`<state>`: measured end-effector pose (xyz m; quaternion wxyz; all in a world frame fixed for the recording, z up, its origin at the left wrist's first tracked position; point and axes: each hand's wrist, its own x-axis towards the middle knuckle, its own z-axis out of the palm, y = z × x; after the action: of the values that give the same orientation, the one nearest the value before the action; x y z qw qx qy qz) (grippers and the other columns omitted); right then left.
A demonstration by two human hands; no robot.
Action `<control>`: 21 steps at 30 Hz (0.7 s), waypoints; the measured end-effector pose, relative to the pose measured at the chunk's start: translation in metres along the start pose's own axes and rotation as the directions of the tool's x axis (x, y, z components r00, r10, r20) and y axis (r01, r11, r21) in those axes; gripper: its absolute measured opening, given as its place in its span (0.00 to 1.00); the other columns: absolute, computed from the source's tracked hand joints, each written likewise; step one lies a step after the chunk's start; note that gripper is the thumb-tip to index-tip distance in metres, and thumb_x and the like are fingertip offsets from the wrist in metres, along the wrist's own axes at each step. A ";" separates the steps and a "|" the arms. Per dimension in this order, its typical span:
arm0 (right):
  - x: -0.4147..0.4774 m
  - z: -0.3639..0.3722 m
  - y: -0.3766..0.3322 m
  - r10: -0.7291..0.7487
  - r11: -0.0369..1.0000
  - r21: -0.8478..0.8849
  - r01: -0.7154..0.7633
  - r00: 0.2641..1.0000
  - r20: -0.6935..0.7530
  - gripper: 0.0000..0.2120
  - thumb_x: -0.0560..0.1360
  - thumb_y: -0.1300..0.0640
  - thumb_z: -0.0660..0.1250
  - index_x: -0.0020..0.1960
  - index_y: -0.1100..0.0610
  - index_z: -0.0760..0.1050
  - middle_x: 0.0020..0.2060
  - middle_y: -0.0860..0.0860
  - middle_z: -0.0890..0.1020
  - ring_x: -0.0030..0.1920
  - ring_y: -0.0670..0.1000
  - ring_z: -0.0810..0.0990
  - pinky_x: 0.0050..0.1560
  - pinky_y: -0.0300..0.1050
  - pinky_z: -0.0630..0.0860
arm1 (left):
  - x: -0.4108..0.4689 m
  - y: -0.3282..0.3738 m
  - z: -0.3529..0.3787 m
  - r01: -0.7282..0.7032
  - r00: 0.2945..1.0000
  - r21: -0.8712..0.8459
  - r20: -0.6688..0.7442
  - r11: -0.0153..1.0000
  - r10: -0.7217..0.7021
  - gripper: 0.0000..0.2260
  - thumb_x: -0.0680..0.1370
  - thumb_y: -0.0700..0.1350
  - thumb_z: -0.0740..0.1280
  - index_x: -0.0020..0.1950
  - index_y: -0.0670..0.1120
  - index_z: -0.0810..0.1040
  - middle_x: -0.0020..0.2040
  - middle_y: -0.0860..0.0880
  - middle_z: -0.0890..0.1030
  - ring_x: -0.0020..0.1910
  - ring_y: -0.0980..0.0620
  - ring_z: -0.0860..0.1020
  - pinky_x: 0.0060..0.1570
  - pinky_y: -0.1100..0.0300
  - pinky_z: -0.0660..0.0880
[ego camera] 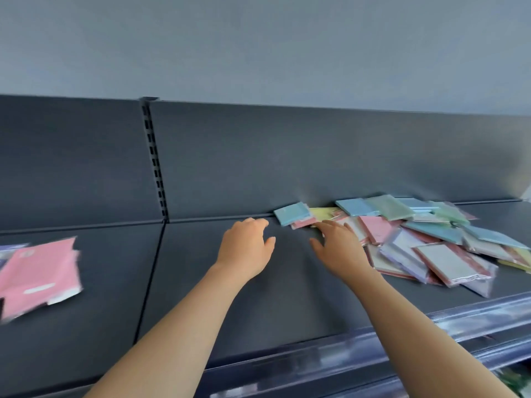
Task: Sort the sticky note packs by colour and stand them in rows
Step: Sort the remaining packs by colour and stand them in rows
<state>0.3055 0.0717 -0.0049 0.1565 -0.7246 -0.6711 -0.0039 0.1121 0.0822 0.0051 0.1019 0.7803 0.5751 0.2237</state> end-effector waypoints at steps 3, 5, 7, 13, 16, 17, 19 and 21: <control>0.008 -0.005 0.047 0.041 0.993 -0.112 -0.042 0.999 -0.005 0.17 0.79 0.50 0.58 0.65 0.55 0.72 0.67 0.53 0.72 0.68 0.54 0.67 0.69 0.47 0.57 | 0.015 0.028 0.028 0.013 0.999 -0.008 0.043 1.000 -0.013 0.16 0.80 0.51 0.61 0.64 0.45 0.74 0.59 0.48 0.77 0.58 0.46 0.74 0.58 0.51 0.72; 0.013 -0.006 0.072 0.086 0.986 -0.147 -0.084 0.996 0.009 0.19 0.79 0.48 0.56 0.67 0.54 0.71 0.70 0.54 0.69 0.71 0.55 0.64 0.72 0.49 0.53 | 0.025 0.041 0.044 0.026 0.998 -0.016 0.050 1.000 -0.025 0.15 0.80 0.51 0.62 0.62 0.44 0.75 0.59 0.47 0.77 0.58 0.46 0.74 0.56 0.51 0.73; 0.016 -0.006 0.085 0.109 0.987 -0.127 -0.102 0.993 0.047 0.20 0.79 0.47 0.55 0.67 0.55 0.70 0.72 0.54 0.66 0.71 0.57 0.64 0.72 0.50 0.55 | 0.036 0.050 0.056 0.050 0.998 -0.015 0.039 0.999 -0.050 0.14 0.80 0.51 0.62 0.60 0.44 0.75 0.59 0.47 0.76 0.57 0.45 0.74 0.55 0.52 0.73; 0.014 0.007 0.091 0.069 0.993 -0.093 -0.066 0.997 0.025 0.20 0.81 0.45 0.51 0.63 0.55 0.72 0.74 0.56 0.63 0.71 0.60 0.63 0.72 0.52 0.58 | 0.071 0.048 0.076 0.066 0.998 0.107 -0.006 0.992 -0.066 0.16 0.80 0.49 0.61 0.66 0.45 0.72 0.68 0.46 0.69 0.63 0.43 0.69 0.57 0.53 0.70; 0.012 0.012 0.095 0.057 0.994 -0.098 -0.058 0.998 -0.010 0.21 0.80 0.43 0.51 0.63 0.54 0.73 0.75 0.55 0.61 0.71 0.59 0.62 0.73 0.53 0.55 | 0.088 0.044 0.084 0.044 0.999 0.062 -0.011 0.997 -0.043 0.18 0.79 0.49 0.63 0.68 0.45 0.70 0.68 0.46 0.69 0.64 0.44 0.69 0.58 0.52 0.71; 0.012 0.013 0.095 0.056 0.993 -0.099 -0.058 0.998 -0.016 0.21 0.80 0.43 0.51 0.63 0.54 0.72 0.75 0.55 0.61 0.72 0.59 0.61 0.74 0.54 0.54 | 0.092 0.044 0.086 0.041 0.999 0.038 -0.003 0.998 -0.041 0.19 0.79 0.49 0.64 0.69 0.45 0.70 0.68 0.46 0.70 0.64 0.44 0.69 0.57 0.52 0.71; 0.013 0.014 0.095 0.053 0.993 -0.103 -0.055 0.998 -0.023 0.22 0.81 0.43 0.50 0.64 0.53 0.72 0.75 0.55 0.61 0.72 0.59 0.61 0.74 0.54 0.53 | 0.098 0.045 0.087 0.037 0.999 0.010 0.003 0.999 -0.037 0.17 0.80 0.49 0.64 0.67 0.44 0.71 0.65 0.46 0.73 0.62 0.45 0.71 0.53 0.55 0.70; 0.015 0.014 0.096 0.052 0.993 -0.106 -0.055 0.998 -0.028 0.22 0.80 0.43 0.50 0.64 0.53 0.72 0.75 0.55 0.61 0.72 0.59 0.61 0.74 0.55 0.52 | 0.101 0.048 0.087 0.019 1.000 0.091 -0.006 0.996 -0.018 0.12 0.81 0.48 0.61 0.60 0.43 0.74 0.60 0.45 0.76 0.56 0.44 0.74 0.45 0.56 0.67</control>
<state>0.3972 0.0845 -0.0365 0.1259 -0.7497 -0.6482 -0.0447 0.2173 0.1705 -0.0284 0.0666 0.7782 0.5922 0.1984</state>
